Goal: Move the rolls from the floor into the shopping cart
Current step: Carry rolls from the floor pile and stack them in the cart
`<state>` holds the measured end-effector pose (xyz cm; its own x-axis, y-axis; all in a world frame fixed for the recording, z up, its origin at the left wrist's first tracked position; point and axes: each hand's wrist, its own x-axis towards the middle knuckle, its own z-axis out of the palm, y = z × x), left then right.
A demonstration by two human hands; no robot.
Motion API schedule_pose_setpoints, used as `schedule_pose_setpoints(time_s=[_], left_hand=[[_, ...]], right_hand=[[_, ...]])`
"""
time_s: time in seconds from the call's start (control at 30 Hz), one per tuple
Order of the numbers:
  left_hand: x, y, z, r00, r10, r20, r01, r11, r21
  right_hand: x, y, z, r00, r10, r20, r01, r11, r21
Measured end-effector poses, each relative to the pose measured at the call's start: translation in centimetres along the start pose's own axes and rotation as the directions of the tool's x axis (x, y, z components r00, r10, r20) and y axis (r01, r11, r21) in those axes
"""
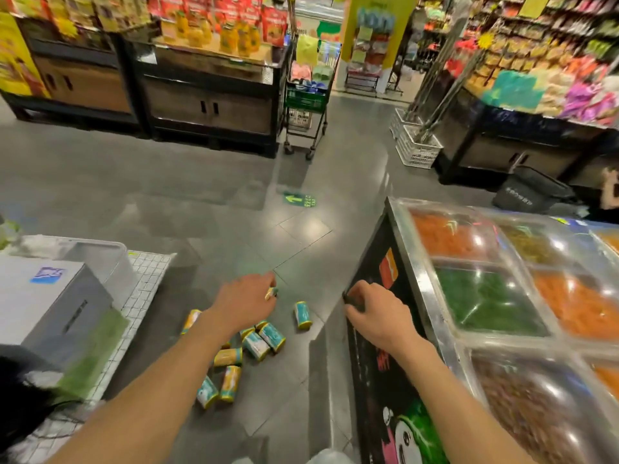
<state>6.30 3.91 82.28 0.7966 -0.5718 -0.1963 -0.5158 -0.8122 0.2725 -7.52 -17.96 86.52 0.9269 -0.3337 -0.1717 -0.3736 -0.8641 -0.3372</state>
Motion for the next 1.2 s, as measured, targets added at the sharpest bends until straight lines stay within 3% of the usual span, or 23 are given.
schedule_pose_setpoints(time_s=[0.27,0.53,0.7,0.93,1.2], left_hand=[[13.0,-3.6,2.0,0.995,-0.087,0.055,0.08,0.99,0.117],[28.2,-4.9,8.8,0.982,-0.156,0.105,0.146,0.985,0.096],[36.4,-7.9,20.0,0.979,-0.129,0.156,0.122,0.991,0.053],[45.5,-15.0,42.9,0.957,-0.089,0.277,0.065,0.993,0.096],[53.2,-20.8,62.1,0.97,-0.002,0.245,-0.034,0.989,0.143]], right_hand=[[16.4,2.8,3.8,0.988,-0.035,0.147,0.053,0.991,-0.122],[34.0,8.0,11.6,0.954,-0.015,0.299,0.039,0.997,-0.073],[41.5,13.1,22.1,0.936,-0.008,0.351,0.036,0.997,-0.072],[49.9,22.0,43.4,0.917,0.04,0.398,-0.007,0.997,-0.083],[56.8,30.3,63.2,0.923,0.036,0.384,0.0,0.996,-0.092]])
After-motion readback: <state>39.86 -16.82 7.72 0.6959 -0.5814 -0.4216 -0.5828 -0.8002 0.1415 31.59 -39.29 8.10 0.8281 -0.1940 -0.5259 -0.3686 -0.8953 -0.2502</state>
